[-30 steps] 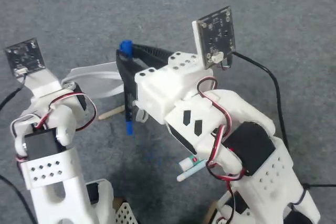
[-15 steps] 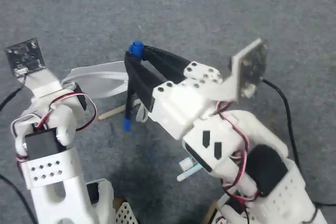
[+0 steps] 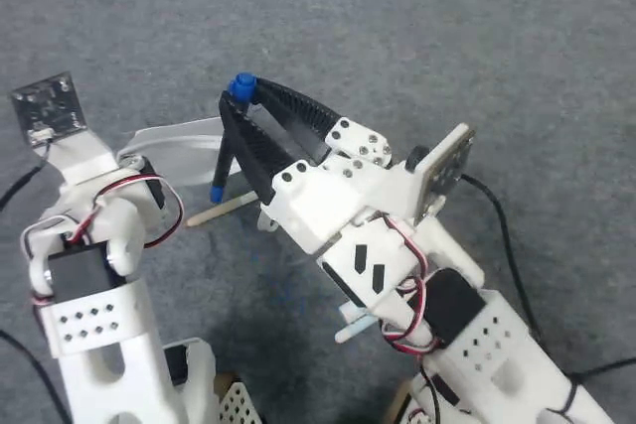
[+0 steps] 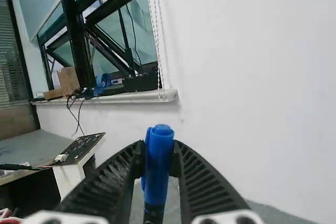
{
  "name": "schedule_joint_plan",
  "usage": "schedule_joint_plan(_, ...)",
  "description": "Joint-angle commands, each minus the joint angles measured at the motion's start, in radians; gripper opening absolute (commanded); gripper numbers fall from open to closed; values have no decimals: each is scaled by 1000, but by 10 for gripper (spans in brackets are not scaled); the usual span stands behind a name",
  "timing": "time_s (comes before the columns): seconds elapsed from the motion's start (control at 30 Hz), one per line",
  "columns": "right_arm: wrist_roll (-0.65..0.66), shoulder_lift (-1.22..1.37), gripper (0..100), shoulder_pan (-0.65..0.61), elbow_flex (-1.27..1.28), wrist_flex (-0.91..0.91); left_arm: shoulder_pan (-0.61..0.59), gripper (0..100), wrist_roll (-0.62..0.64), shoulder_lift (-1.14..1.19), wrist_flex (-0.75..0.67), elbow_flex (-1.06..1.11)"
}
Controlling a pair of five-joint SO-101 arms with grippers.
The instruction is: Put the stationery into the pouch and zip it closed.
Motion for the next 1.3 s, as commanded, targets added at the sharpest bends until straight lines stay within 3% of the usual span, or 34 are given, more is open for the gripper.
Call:
schedule_joint_plan(0.0,15,-33,6,1,15,-96,3,11,12,-5,-34,-31)
schedule_joint_plan(0.57,15,-33,6,93,201,-441,5,11,12,-5,-35,-30)
schedule_joint_plan(0.73,14,-28,6,93,224,-470,2,11,12,-5,-35,-30)
schedule_joint_plan(0.9,11,54,6,91,218,-476,5,11,12,-5,-35,-30)
schedule_joint_plan(1.1,15,197,6,91,219,-707,5,11,12,-5,-35,-30)
schedule_joint_plan(1.27,15,311,6,93,224,-756,5,11,12,-5,-35,-30)
